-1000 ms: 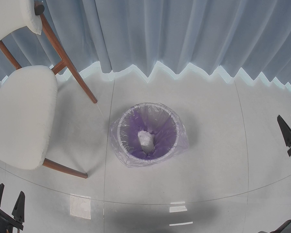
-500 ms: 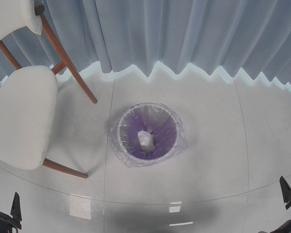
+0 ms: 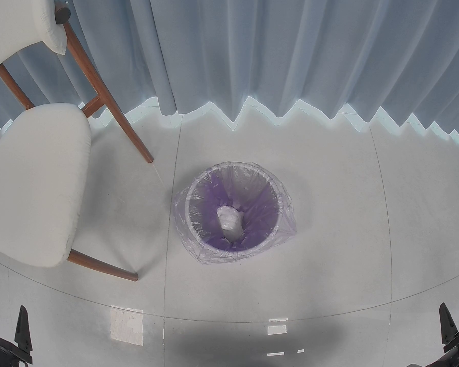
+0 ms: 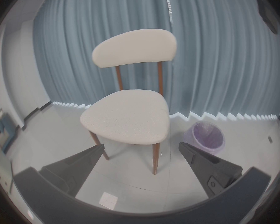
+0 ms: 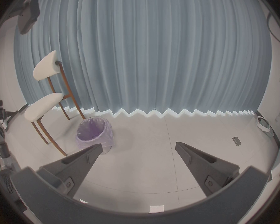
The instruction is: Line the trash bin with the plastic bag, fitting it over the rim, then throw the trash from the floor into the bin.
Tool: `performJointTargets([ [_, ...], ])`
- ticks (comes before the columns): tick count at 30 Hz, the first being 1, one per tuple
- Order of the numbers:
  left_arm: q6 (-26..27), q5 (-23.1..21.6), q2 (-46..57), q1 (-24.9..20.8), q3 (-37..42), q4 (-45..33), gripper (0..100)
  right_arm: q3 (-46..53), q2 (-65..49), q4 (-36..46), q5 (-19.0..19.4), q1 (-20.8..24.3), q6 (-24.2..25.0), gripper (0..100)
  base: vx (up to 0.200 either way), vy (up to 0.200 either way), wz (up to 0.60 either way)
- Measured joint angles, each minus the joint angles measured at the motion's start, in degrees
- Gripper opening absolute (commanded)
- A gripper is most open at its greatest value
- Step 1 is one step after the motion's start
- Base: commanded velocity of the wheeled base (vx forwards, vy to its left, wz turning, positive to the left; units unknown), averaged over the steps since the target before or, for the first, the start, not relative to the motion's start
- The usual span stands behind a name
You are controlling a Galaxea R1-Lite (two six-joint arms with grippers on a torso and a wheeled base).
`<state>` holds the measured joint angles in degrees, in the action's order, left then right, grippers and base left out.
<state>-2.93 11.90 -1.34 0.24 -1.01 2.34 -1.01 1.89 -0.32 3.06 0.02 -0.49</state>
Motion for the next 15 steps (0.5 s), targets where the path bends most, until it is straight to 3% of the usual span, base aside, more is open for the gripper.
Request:
performJointTargets([
  [3,-4.6,2.2,0.3,-0.1,0.0,-0.3,100,0.0,-0.6,0.1,-1.0,0.0,0.8,100,0.000,0.000,0.00],
  [6,-5.4,1.0,0.4,-0.2,0.0,-0.5,100,0.0,-1.0,0.1,-1.4,0.0,1.1,100,0.000,0.000,0.00],
  [12,0.6,-10.0,0.5,-0.2,0.0,-1.1,100,0.0,-1.3,0.1,-2.0,0.0,1.5,100,0.000,0.000,0.00],
  [15,2.3,-12.9,0.5,-0.2,0.0,-1.9,100,0.0,-1.3,0.1,-2.1,0.0,1.6,100,0.000,0.000,0.00],
])
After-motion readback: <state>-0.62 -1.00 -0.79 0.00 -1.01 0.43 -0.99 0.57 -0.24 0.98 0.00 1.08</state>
